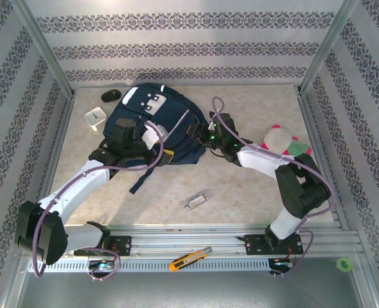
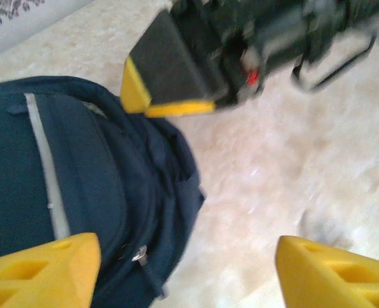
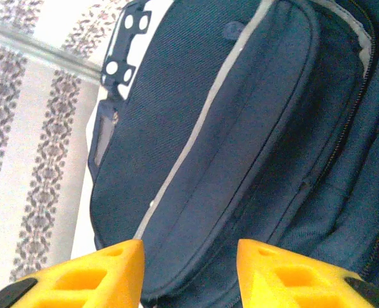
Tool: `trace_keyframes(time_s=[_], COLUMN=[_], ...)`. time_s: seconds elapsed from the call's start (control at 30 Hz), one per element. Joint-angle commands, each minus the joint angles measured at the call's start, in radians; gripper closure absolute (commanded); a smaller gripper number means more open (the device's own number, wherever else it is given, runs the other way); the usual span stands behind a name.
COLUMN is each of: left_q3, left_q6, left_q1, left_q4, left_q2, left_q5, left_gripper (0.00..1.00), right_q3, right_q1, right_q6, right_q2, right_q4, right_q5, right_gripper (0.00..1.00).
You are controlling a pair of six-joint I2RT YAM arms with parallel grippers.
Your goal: Pack the student bag
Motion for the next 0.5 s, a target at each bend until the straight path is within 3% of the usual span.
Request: trace_keyframes(time_s=[0.0, 0.17, 0.37, 0.4, 0.47], left_q3=[0.036, 0.027, 0.023, 0.029, 0.043], left_q6=[0.541, 0.66, 0.654, 0.649, 0.628], left_q1=[0.055, 0.059, 0.066, 0.067, 0.067], left_q4=[-0.14, -0.002, 0.21, 0.219, 0.221], left_q2=[0.105, 0.212, 0.319, 0.331, 0.344], left_q5=[-0.053, -0.168, -0.239, -0.242, -0.228], left_gripper=[0.19, 0.15, 0.14, 0.19, 0.52], right_q3=[-0.072, -0.149, -0.202, -0.204, -0.21], right_q1=[-0.01, -0.007, 0.006, 0.011, 0.023], right_q6=[-0.165, -0.217, -0.239, -0.245, -0.26], right_q2=[-0.101, -0.174, -0.221, -0.225, -0.233], right_q4=[-0.025, -0.029, -0.043, -0.049, -0.059], right_q5=[-0.076, -0.071, -0.068, -0.068, -0.064], right_gripper=[0.58, 0.58, 0.6, 0.6, 0.61])
